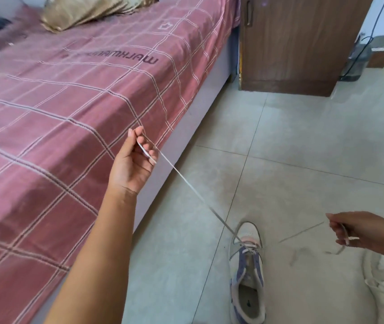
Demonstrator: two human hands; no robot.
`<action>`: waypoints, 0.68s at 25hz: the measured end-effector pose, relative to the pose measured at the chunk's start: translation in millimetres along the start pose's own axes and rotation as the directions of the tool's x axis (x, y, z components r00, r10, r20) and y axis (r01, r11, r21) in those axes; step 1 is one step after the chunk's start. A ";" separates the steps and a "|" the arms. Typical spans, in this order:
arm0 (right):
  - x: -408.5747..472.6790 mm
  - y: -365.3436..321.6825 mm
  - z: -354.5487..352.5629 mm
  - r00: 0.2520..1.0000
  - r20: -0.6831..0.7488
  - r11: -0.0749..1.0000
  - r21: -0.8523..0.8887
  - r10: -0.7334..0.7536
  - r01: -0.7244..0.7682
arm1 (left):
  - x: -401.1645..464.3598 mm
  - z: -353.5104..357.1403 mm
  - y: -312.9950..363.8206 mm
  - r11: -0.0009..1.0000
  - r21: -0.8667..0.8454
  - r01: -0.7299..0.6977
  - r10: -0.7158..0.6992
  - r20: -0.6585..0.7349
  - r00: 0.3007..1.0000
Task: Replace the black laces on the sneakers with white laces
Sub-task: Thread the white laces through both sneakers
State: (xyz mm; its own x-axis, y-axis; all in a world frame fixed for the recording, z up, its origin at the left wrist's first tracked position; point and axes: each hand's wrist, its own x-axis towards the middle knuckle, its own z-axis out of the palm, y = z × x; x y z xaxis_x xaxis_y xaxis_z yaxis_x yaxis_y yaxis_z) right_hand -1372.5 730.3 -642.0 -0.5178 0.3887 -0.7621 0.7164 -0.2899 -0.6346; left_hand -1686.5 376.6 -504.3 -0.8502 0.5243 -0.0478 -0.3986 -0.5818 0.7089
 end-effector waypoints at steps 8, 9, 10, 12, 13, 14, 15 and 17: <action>-18.0 -33.5 107.6 0.834 0.123 0.681 -0.520 -0.537 0.515 | -33.8 21.5 -68.5 0.694 0.643 0.324 -0.379 -0.056 0.924; -26.4 -47.5 131.0 0.803 0.166 0.676 -0.458 -0.573 0.577 | -40.4 25.1 -79.2 0.625 0.691 0.364 -0.464 -0.047 0.885; -34.1 -58.7 152.1 0.764 0.218 0.642 -0.433 -0.607 0.633 | -45.8 28.4 -86.1 0.575 0.722 0.385 -0.529 -0.030 0.848; -44.3 -71.3 184.2 0.668 0.267 0.548 -0.404 -0.695 0.732 | -52.1 33.6 -91.1 0.506 0.765 0.399 -0.608 -0.011 0.794; -44.4 -72.6 192.7 0.627 0.255 0.513 -0.394 -0.736 0.763 | -53.7 34.5 -91.8 0.483 0.775 0.407 -0.626 -0.019 0.780; -43.8 -73.4 196.3 0.609 0.229 0.502 -0.388 -0.760 0.773 | -54.7 33.6 -92.4 0.466 0.780 0.418 -0.631 -0.038 0.775; -42.5 -74.1 197.5 0.617 0.185 0.526 -0.373 -0.765 0.764 | -55.5 30.5 -92.8 0.449 0.783 0.432 -0.632 -0.064 0.772; -39.2 -76.1 197.8 0.682 0.099 0.617 -0.346 -0.725 0.706 | -58.9 18.0 -92.8 0.407 0.788 0.463 -0.650 -0.107 0.753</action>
State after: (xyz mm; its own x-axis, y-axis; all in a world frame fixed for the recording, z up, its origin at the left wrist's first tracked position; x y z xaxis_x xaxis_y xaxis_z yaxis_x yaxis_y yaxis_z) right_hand -1499.2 564.1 -589.2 -0.9185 0.3888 -0.0724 0.2384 0.3984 -0.8857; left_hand -1593.3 410.9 -554.6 -0.4176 0.7063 -0.5716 -0.2846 0.4957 0.8205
